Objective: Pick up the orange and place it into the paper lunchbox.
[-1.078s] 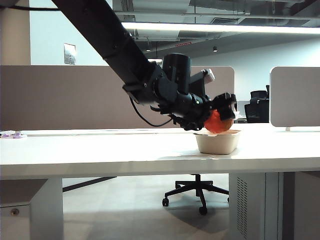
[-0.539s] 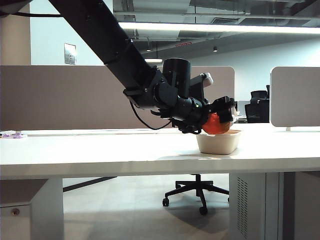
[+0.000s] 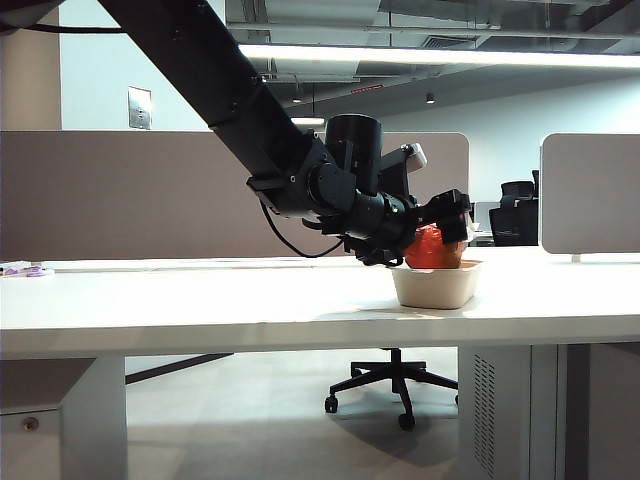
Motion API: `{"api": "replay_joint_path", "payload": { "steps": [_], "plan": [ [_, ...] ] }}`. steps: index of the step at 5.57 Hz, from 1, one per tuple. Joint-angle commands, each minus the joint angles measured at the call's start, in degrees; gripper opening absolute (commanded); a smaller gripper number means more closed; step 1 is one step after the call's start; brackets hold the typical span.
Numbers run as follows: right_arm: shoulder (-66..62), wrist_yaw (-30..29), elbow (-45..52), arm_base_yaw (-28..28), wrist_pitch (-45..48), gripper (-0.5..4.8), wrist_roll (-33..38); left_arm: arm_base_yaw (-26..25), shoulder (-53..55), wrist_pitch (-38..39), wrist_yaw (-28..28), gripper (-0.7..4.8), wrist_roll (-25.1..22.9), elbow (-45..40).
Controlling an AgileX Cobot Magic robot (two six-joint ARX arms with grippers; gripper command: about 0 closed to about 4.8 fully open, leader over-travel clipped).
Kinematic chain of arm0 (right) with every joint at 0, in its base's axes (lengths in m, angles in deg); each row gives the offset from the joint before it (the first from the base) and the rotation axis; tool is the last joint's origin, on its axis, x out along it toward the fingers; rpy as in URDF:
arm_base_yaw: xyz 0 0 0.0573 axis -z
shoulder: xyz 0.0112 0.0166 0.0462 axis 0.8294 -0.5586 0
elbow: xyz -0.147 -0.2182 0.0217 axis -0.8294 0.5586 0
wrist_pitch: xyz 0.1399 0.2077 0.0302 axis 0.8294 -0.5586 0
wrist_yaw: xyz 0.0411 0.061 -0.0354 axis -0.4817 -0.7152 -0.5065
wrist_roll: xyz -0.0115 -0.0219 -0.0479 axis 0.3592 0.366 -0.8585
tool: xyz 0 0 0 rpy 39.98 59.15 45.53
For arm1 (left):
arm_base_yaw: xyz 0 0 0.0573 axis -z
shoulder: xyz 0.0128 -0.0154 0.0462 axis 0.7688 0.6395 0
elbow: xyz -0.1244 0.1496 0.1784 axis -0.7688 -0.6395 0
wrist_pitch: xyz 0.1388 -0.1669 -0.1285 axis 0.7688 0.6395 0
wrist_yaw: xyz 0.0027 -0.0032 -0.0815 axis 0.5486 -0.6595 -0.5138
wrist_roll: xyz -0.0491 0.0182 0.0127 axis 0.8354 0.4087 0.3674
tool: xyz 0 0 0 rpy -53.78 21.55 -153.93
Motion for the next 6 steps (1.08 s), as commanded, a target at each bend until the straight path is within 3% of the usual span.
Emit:
{"api": "replay_joint_path", "payload": {
  "steps": [1, 2, 3, 4, 5, 6],
  "plan": [
    [0.17, 0.09, -0.35, 0.04, 0.11, -0.05, 0.04, 0.0, -1.73, -1.03, 0.46, 3.76, -1.36, 0.42],
    [0.2, 0.24, -0.39, 0.04, 0.13, -0.05, 0.0, -0.13, -3.45, 0.63, 0.7, 2.11, -2.99, 0.42],
    [0.2, 0.24, -0.42, 0.02, 0.15, -0.05, 0.0, -0.44, -6.51, 5.4, 0.7, -0.19, -4.55, 0.42],
    [0.17, 3.02, -0.39, 0.04, 0.11, -0.05, -3.45, -3.3, -23.78, 37.4, -8.39, -0.06, -12.81, 0.22],
    [0.17, 4.59, -0.39, 0.04, 0.11, -0.05, -3.45, -3.61, -26.29, 42.36, -9.88, -0.06, -15.19, 0.2],
    [0.2, 5.27, -0.24, 0.02, -0.11, -0.05, -3.43, -3.45, -40.65, 49.18, -13.35, -0.06, -19.41, -10.95]
  ]
}}
